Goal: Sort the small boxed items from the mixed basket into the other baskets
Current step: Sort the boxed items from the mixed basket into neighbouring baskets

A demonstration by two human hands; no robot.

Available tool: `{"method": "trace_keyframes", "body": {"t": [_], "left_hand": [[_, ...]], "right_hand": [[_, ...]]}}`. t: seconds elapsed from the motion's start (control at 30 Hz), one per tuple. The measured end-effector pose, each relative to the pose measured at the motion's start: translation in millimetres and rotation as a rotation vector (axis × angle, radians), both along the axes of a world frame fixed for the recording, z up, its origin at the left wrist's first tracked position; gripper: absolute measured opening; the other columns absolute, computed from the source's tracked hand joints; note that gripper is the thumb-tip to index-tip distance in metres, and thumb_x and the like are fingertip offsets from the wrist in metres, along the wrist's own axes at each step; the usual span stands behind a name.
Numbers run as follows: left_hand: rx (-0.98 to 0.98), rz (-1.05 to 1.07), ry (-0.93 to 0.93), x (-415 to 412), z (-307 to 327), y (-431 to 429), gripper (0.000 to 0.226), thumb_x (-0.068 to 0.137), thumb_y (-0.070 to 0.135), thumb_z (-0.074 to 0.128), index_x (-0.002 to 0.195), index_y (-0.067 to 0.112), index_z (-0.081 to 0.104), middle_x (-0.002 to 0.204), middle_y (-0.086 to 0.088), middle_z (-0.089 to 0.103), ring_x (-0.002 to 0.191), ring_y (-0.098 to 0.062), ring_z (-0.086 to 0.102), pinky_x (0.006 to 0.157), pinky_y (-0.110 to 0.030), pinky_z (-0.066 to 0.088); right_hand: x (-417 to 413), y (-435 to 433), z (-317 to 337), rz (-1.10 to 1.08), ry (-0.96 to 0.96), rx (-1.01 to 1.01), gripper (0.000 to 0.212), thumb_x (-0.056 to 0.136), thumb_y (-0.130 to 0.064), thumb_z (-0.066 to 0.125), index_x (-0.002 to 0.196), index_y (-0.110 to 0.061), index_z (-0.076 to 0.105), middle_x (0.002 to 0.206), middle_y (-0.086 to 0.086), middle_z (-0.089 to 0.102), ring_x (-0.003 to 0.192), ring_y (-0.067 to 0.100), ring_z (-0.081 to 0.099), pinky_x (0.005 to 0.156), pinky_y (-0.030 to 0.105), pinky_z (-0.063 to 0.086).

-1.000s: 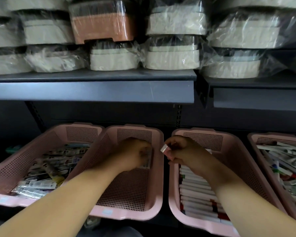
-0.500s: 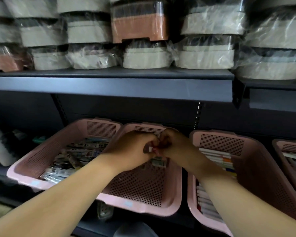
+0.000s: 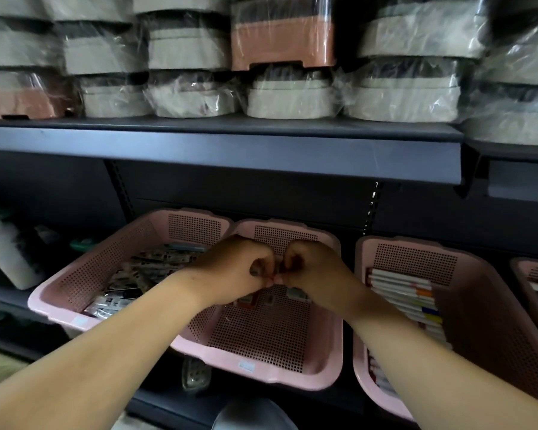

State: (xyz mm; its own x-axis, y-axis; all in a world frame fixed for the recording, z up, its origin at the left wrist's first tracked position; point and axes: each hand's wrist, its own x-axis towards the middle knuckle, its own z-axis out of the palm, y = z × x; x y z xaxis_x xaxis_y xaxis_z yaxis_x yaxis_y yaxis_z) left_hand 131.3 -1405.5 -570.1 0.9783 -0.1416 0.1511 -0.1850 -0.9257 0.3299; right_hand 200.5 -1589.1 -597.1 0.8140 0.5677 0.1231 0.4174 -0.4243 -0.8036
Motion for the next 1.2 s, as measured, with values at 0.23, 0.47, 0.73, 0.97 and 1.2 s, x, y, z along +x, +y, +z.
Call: {"method": "trace_keyframes", "body": {"t": [0.23, 0.47, 0.73, 0.97, 1.2], "left_hand": [[0.170, 0.017, 0.257, -5.6, -27.6, 14.7, 0.013, 0.083, 0.038, 0.084, 0.079, 0.033, 0.073, 0.079, 0.019, 0.067, 0.078, -0.001, 0.064, 0.069, -0.022, 0.047], [0.322, 0.012, 0.334, -3.4, -59.4, 21.1, 0.005, 0.088, 0.027, 0.076, 0.084, 0.029, 0.073, 0.086, 0.013, 0.060, 0.078, -0.012, 0.059, 0.072, -0.025, 0.046], [0.272, 0.076, 0.294, 0.0, -67.1, 23.1, 0.011, 0.088, 0.027, 0.073, 0.080, 0.034, 0.072, 0.090, 0.014, 0.065, 0.089, -0.014, 0.065, 0.075, -0.025, 0.046], [0.275, 0.099, 0.263, 3.6, -73.0, 24.6, 0.022, 0.089, 0.024, 0.072, 0.073, 0.038, 0.066, 0.087, 0.016, 0.061, 0.089, -0.013, 0.064, 0.073, -0.024, 0.042], [0.266, 0.092, 0.245, 2.9, -73.7, 24.8, 0.026, 0.090, 0.021, 0.071, 0.076, 0.042, 0.065, 0.093, 0.016, 0.064, 0.094, -0.013, 0.064, 0.075, -0.022, 0.041]], "right_hand": [[6.2, -13.7, -11.3, -0.001, 0.075, -0.023, 0.019, 0.090, -0.016, 0.074, 0.079, -0.014, 0.059, 0.073, -0.004, 0.057, 0.053, -0.009, 0.056, 0.049, 0.006, 0.039], [18.5, -28.3, -22.6, -0.059, -0.028, -0.146, 0.017, 0.091, -0.032, 0.071, 0.080, -0.022, 0.064, 0.078, -0.005, 0.063, 0.071, 0.007, 0.059, 0.058, 0.016, 0.040], [20.7, -29.9, -23.5, -0.064, -0.026, -0.145, 0.017, 0.093, -0.031, 0.069, 0.088, -0.014, 0.069, 0.080, -0.003, 0.065, 0.068, 0.002, 0.056, 0.054, 0.009, 0.039], [21.8, -31.2, -25.3, -0.075, -0.015, -0.147, 0.016, 0.093, -0.033, 0.069, 0.089, -0.017, 0.068, 0.080, -0.006, 0.065, 0.071, 0.006, 0.060, 0.061, 0.021, 0.042], [21.2, -31.3, -25.2, -0.066, 0.021, -0.114, 0.014, 0.092, -0.031, 0.070, 0.088, -0.018, 0.068, 0.079, -0.004, 0.066, 0.068, 0.007, 0.060, 0.062, 0.023, 0.045]]}}
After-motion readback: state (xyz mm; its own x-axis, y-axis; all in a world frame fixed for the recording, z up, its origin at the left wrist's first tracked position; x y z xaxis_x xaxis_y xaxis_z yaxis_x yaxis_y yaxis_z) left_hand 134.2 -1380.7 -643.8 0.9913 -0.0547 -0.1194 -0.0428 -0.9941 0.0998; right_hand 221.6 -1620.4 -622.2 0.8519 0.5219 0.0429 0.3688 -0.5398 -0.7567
